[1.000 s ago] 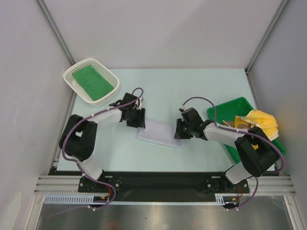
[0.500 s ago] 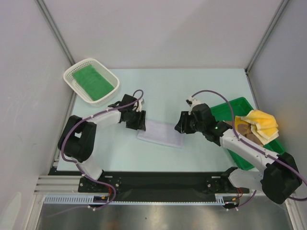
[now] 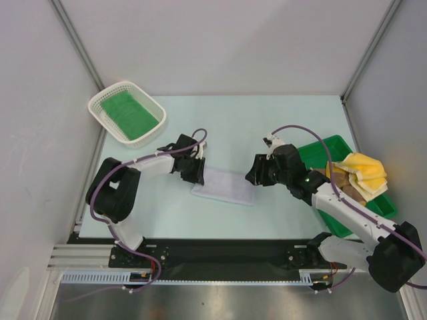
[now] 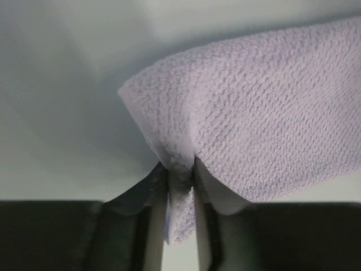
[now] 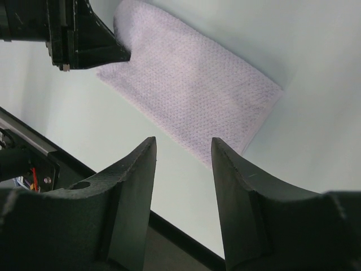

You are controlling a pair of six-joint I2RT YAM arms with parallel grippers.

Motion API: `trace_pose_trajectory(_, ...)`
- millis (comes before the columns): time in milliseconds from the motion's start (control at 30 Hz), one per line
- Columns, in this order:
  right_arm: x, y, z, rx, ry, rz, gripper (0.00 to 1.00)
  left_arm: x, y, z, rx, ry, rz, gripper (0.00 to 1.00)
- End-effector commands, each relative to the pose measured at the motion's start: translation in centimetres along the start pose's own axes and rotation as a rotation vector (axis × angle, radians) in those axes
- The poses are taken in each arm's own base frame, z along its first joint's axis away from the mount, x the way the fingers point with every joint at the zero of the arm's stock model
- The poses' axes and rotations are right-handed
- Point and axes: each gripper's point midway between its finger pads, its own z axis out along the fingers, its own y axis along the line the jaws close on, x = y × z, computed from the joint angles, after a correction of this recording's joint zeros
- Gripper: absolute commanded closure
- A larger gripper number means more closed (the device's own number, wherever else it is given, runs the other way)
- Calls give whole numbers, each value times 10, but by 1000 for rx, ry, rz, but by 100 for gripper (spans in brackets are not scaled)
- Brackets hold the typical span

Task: Fold and stack the towels
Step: Neatly place the folded towel into the bin

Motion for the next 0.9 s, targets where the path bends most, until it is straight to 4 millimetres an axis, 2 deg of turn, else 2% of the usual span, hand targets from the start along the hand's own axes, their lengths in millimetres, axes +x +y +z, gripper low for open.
trace_pose_trajectory(0, -8, 3, -8, -17, -24, -17, 51, 28, -6, 7, -9, 101, 30, 76)
trace_pose_trajectory(67, -9, 5, -11, -19, -28, -19, 51, 32, -6, 3, -16, 114, 27, 88)
trace_pose_trajectory(100, -11, 5, -12, -20, -33, -20, 51, 31, -6, 0, -17, 112, 33, 98)
trace_pose_trajectory(133, -11, 5, -13, -19, -34, -19, 51, 29, -6, -3, -21, 110, 39, 100)
trace_pose_trajectory(267, -15, 9, -18, -32, -49, -21, 50, 14, 8, -25, -136, 98, 81, 100)
trace_pose_trajectory(300, -17, 9, -20, -34, -55, -19, 50, -1, 10, -33, -166, 66, 116, 100)
trace_pose_trajectory(367, -18, 12, -23, -45, -57, -24, 45, -14, 27, -51, -288, 38, 150, 100)
trace_pose_trajectory(400, -19, 13, -25, -46, -62, -26, 42, -29, 30, -61, -324, 4, 180, 100)
trace_pose_trajectory(467, -19, 13, -26, -45, -64, -33, 28, -39, 39, -76, -400, -14, 223, 100)
trace_pose_trajectory(500, -21, 13, -28, -44, -70, -36, 25, -49, 40, -83, -420, -32, 249, 100)
trace_pose_trajectory(567, -22, 12, -29, -38, -72, -44, 20, -55, 48, -92, -476, -35, 266, 100)
trace_pose_trajectory(600, -23, 12, -29, -35, -72, -48, 15, -59, 50, -95, -501, -46, 270, 100)
trace_pose_trajectory(633, -24, 11, -28, -30, -72, -48, 0, -62, 54, -98, -520, -42, 305, 100)
trace_pose_trajectory(800, -20, 7, -22, -23, -54, -52, 0, -88, 98, -130, -733, -66, 366, 100)
trace_pose_trajectory(867, -18, 4, -17, -14, -42, -54, 0, -97, 119, -145, -773, -84, 318, 100)
